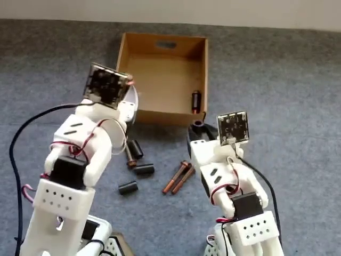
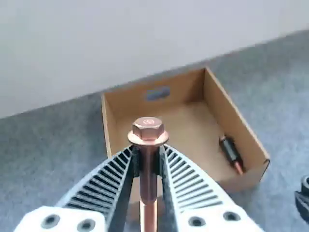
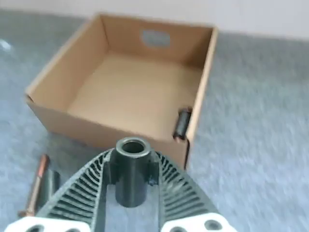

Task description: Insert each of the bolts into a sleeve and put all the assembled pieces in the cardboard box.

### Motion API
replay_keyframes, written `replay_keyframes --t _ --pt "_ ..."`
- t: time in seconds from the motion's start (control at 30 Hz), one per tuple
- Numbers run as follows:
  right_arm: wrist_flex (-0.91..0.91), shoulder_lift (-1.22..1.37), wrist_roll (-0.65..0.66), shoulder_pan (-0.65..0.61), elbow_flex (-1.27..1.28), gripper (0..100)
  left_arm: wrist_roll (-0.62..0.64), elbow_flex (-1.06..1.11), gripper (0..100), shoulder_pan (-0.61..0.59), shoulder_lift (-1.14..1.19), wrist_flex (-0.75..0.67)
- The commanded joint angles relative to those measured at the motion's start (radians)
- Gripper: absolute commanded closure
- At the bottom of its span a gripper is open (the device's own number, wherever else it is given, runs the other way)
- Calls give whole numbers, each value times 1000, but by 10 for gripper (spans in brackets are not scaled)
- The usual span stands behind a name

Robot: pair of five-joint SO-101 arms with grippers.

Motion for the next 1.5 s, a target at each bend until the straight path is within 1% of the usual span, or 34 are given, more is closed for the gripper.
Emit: replay_keyframes --t 0.0,0.13,0.27,0.33,0.43,0.7,0.83,0.93,1.03,1.2,1.47 --pt "-154 -7 -11 -36 -39 993 78 -7 992 -10 -64 -97" --pt "-325 -7 -9 -56 -13 993 176 -7 992 -10 -73 -206" --pt "-503 -7 -3 -74 74 993 256 -7 992 8 -73 -313" --pt "-559 -7 -3 -88 125 993 264 -7 992 41 -68 -354" --pt "-605 -8 -3 -91 173 993 264 -5 992 97 -67 -353" --pt "-608 -12 -3 -90 188 993 262 53 992 251 -64 -377" --pt "-608 -12 -3 -90 191 993 262 110 992 302 -62 -508" --pt "-608 -12 -3 -91 191 993 262 174 992 309 -62 -626" --pt "-608 -12 -3 -91 191 993 262 209 992 309 -62 -690" --pt "-608 -12 -3 -91 193 993 262 211 992 309 -47 -692" --pt "-608 -12 -3 -88 193 993 264 148 992 334 137 -692"
